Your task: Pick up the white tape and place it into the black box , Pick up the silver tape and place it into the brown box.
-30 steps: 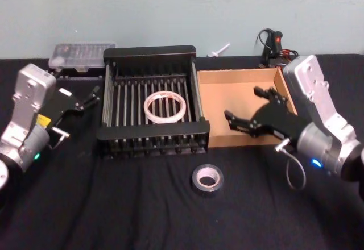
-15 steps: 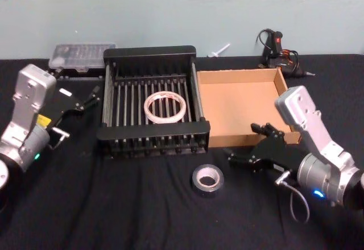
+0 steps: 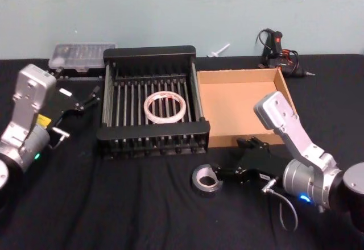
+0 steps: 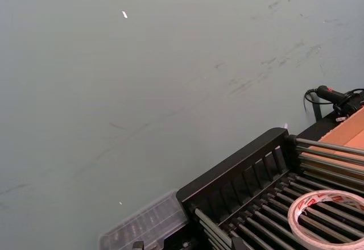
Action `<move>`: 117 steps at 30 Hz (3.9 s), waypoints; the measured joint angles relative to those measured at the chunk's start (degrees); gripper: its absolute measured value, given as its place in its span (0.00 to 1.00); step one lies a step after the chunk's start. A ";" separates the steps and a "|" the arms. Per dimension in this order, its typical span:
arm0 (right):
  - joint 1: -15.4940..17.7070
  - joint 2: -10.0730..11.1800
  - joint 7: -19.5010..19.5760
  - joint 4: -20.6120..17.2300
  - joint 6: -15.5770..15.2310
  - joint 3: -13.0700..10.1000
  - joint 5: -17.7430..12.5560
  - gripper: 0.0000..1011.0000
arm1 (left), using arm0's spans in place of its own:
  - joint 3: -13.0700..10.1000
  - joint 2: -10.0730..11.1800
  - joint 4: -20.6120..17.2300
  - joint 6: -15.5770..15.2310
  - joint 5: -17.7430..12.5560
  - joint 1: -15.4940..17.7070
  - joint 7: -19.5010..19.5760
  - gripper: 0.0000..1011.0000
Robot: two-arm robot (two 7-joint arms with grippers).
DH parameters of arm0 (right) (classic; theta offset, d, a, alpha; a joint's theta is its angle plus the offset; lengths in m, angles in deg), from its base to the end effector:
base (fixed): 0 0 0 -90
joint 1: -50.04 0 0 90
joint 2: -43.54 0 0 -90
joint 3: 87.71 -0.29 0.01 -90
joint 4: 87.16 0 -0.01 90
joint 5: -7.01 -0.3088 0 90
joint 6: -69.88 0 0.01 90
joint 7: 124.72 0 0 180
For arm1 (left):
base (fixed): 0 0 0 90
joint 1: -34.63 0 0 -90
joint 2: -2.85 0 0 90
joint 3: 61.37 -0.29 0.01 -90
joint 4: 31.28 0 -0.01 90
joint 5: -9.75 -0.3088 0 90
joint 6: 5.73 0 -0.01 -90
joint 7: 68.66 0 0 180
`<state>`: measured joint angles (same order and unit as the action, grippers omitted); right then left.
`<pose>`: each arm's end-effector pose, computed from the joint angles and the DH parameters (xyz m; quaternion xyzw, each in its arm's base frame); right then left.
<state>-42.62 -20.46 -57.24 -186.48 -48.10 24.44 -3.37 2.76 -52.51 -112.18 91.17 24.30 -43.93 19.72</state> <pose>0.3142 0.0002 -0.2673 -0.2492 0.0708 -0.3882 0.8844 0.3581 0.0826 -0.3023 0.1415 -0.1324 0.5799 0.7913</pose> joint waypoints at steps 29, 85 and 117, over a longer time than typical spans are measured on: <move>-2.50 -1.02 -1.17 2.68 -3.13 2.85 1.20 0.99 | 0.00 0.00 0.00 0.00 0.00 0.00 0.00 0.99; -2.68 -1.21 -1.11 3.16 -3.27 3.15 1.56 0.16 | 0.00 0.00 0.00 0.00 0.00 0.00 0.00 0.99; 0.72 2.67 0.57 -3.82 2.75 -4.17 -3.57 0.16 | 0.00 0.00 0.00 0.00 0.00 0.00 0.00 0.99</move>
<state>-41.90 -17.79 -56.66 -190.30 -45.36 20.27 -6.94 2.76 -52.51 -112.18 91.17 24.30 -43.93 19.72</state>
